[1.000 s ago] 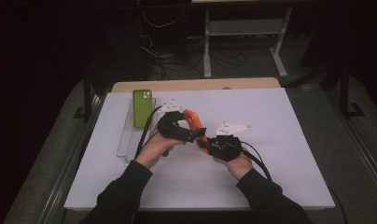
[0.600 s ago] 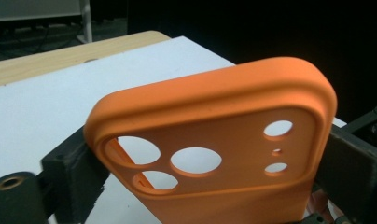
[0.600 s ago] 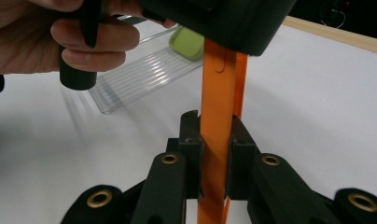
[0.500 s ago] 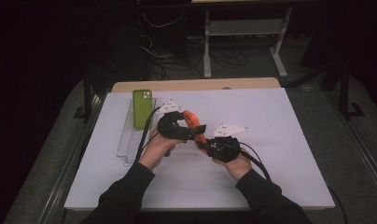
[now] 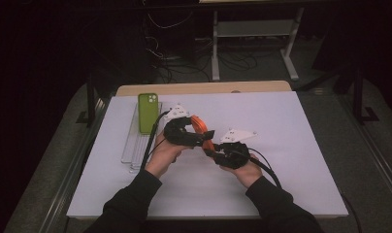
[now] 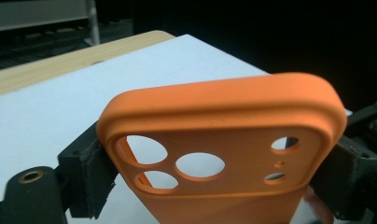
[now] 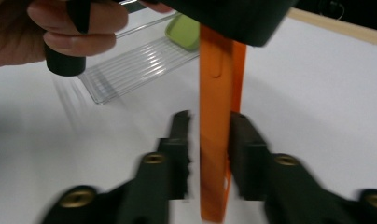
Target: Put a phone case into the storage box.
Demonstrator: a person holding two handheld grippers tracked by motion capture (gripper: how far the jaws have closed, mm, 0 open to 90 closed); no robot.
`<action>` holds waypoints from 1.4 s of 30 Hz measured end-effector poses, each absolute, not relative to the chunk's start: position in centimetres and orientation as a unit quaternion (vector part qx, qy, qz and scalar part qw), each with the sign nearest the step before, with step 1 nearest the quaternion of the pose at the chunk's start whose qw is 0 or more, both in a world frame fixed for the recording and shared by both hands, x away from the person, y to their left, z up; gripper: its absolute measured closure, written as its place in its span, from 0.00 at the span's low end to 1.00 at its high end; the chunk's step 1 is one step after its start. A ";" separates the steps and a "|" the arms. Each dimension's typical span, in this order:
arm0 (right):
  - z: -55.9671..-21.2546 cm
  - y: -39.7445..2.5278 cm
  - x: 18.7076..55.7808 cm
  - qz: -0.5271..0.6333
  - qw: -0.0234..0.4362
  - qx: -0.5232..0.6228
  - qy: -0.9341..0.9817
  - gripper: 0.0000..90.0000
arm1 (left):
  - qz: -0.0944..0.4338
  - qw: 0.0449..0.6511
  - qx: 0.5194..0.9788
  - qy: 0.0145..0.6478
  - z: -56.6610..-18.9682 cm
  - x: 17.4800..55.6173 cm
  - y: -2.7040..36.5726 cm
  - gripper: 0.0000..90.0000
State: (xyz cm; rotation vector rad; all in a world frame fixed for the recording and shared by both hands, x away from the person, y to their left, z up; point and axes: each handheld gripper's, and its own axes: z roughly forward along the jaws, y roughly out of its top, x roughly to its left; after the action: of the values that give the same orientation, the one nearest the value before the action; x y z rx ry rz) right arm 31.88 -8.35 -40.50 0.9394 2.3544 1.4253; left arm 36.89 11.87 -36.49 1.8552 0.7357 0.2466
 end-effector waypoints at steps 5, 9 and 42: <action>-40.4 -9.2 32.2 0.476 0.107 0.334 0.806 0.48 | 0.109 0.535 0.775 0.318 -36.3 37.1 12.3 0.16; -40.3 -10.4 32.3 0.470 0.112 0.332 0.810 0.38 | 0.118 0.531 0.775 0.321 -36.0 37.2 12.6 0.16; -41.9 -18.6 29.6 0.405 0.160 0.367 0.822 0.00 | 0.199 0.476 0.777 0.361 -28.3 39.4 18.2 0.17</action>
State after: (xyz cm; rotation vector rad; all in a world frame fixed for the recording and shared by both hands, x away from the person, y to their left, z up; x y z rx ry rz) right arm 29.59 -18.62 -41.91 1.0478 2.3494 1.1573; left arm 39.40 18.25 -28.28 1.8996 0.8821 0.4862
